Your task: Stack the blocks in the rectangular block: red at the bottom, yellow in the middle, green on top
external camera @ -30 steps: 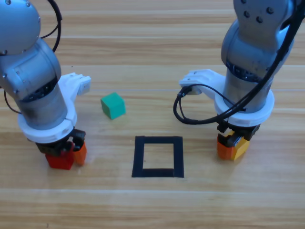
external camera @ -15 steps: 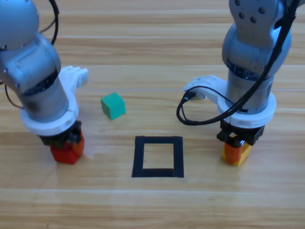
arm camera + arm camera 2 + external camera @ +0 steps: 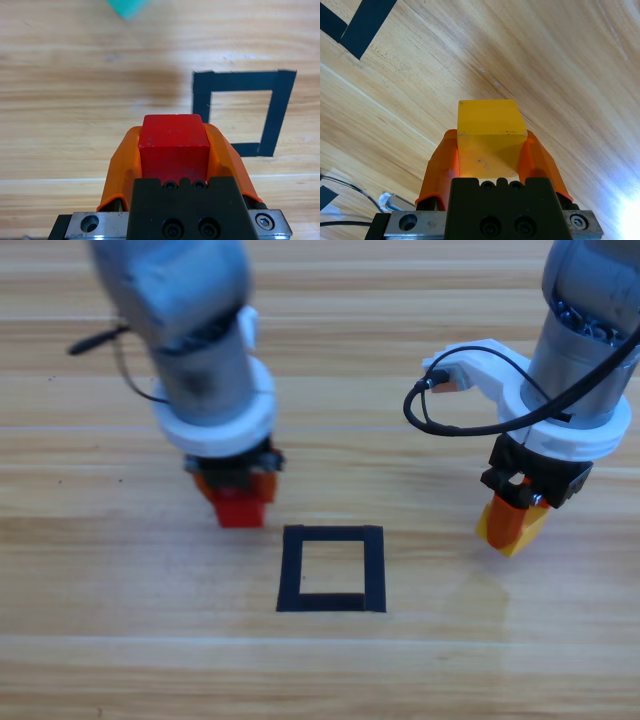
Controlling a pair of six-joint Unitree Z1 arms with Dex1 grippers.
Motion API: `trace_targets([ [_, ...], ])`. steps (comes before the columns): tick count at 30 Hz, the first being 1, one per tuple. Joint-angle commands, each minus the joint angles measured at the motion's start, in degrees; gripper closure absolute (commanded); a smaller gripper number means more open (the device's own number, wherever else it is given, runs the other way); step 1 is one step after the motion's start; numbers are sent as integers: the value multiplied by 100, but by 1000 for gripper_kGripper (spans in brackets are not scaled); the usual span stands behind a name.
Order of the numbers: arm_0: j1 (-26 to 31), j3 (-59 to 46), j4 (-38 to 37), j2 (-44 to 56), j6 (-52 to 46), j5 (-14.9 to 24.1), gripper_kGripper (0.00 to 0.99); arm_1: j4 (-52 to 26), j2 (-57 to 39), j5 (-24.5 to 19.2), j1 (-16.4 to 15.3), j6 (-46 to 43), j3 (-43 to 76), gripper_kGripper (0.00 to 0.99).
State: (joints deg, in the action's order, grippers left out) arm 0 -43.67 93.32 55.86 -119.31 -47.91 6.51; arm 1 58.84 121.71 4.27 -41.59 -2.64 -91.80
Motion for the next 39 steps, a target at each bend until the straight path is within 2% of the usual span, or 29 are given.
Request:
trace_targets([
  [1, -687, 388, 223, -681, -351, 8, 955, 39, -139, 162, 168, 18, 171, 990],
  [13, -880, 1302, 610, -1322, -351, -343, 955, -251, -376, 109, 309, 132, 391, 990],
  [20, -889, 1513, 610, -1630, -342, -440, 952, -400, -535, 188, 573, 185, 566, 990],
  [27, -889, 1557, 610, -1736, -351, -414, 952, -426, -693, 179, 748, 712, 610, 990],
  [33, -889, 1584, 610, -1797, -360, -405, 952, -418, -816, 109, 784, 1459, 690, 990],
  [39, -889, 1592, 610, -1823, -351, -317, 952, -435, -807, 126, 784, 1793, 707, 990],
])
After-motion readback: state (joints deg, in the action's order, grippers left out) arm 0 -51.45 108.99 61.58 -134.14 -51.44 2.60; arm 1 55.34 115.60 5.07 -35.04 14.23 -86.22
